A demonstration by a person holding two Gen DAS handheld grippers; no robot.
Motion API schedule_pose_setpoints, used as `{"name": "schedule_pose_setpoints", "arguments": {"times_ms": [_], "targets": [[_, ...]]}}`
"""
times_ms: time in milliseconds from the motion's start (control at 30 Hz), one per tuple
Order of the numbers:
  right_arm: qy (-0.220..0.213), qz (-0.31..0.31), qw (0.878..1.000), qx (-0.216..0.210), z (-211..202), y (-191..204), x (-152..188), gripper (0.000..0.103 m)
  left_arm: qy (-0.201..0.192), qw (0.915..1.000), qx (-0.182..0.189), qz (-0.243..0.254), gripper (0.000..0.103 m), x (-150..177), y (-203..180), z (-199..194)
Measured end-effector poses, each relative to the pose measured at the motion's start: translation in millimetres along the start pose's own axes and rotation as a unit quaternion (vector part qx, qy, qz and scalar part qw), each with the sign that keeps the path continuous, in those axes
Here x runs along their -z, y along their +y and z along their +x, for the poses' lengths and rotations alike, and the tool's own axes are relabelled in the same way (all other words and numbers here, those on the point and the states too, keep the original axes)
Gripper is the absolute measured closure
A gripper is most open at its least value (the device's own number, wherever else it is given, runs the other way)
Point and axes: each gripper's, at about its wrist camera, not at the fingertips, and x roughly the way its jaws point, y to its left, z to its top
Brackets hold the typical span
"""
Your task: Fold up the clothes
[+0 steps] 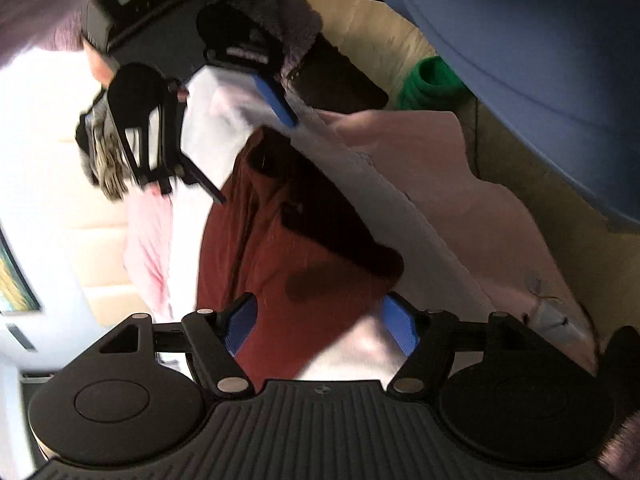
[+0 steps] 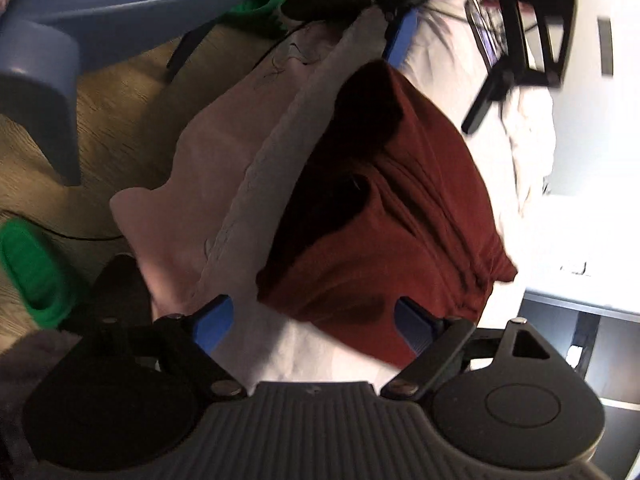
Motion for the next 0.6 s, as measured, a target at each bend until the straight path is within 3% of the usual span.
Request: {"name": "schedule_pose_setpoints", "arguments": {"times_ms": [200,233,267,433,467,533,600], "targets": [[-0.009,-0.061,0.997,0.048,20,22,-6,0.014,0.001,0.9992,-0.03,0.027,0.035,-6,-19,13],[-0.008,-0.061,0.996,0.059,22,21,-6,0.015,-0.002,0.9994,-0.029,0.018,0.038,-5,-16,11],[-0.007,-0.059,0.996,0.072,23,19,-6,0.016,-0.002,0.9997,-0.024,0.005,0.048,-4,-12,10],[-0.022,0.014,0.996,0.086,1,-9,-5,0.026,-0.008,0.9967,0.011,-0.08,0.062,3,15,-6],[-0.025,0.022,0.995,0.094,-3,-13,-4,0.028,-0.006,0.9963,0.006,-0.086,0.069,4,18,-8],[-0.035,0.044,0.993,0.104,-12,-23,-3,0.033,-0.002,0.9948,0.0,-0.102,0.07,6,25,-14],[-0.038,0.069,0.992,0.098,-19,-30,-2,0.047,0.001,0.9917,0.002,-0.128,0.073,8,32,-16]]}}
